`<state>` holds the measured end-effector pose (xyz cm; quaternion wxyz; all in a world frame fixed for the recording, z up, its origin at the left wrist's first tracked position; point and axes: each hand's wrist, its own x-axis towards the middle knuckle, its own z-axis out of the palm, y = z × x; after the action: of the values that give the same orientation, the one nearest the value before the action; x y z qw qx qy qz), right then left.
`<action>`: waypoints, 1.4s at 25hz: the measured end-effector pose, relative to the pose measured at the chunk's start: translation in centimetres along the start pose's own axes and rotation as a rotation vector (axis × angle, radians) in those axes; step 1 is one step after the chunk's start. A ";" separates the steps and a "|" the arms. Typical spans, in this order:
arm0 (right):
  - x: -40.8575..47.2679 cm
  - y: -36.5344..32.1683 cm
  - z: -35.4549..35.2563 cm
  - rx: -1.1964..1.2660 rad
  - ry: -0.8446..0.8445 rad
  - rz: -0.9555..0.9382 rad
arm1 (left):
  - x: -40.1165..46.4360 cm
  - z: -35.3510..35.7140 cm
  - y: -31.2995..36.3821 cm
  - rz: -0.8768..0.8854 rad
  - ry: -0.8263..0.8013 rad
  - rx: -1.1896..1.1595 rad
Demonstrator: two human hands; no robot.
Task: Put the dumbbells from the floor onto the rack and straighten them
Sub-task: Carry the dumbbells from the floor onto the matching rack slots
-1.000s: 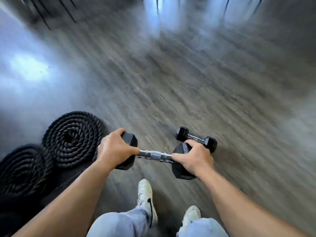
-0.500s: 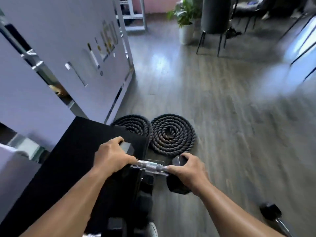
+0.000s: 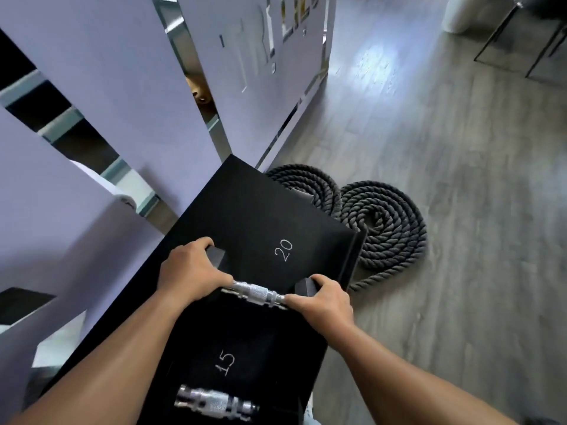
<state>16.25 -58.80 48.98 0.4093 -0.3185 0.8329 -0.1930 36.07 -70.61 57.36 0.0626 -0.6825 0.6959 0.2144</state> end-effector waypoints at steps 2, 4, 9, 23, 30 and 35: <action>1.4 0.1 0.2 -0.086 -0.024 -0.041 | 0.8 0.8 -0.3 -0.005 0.010 0.007; 2.3 0.4 -0.1 -0.245 -0.074 -0.131 | 0.9 1.4 -0.3 -0.007 0.020 0.007; 2.7 2.9 -2.7 -0.344 -0.112 -0.194 | 0.4 2.5 2.4 -0.075 -0.049 0.086; -7.4 27.6 -24.6 0.209 0.246 0.254 | -15.7 14.0 34.6 0.711 -0.336 0.179; -17.5 44.1 -34.5 0.437 0.487 0.401 | -30.4 22.9 48.9 1.019 -0.430 0.296; -23.0 54.5 -38.3 0.548 0.587 0.574 | -39.2 30.1 56.7 1.138 -0.541 0.405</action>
<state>-24.29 -1.26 52.69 0.2628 0.1110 0.8858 -0.3661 -23.10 -24.20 57.26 0.2393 -0.1049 0.9342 0.2429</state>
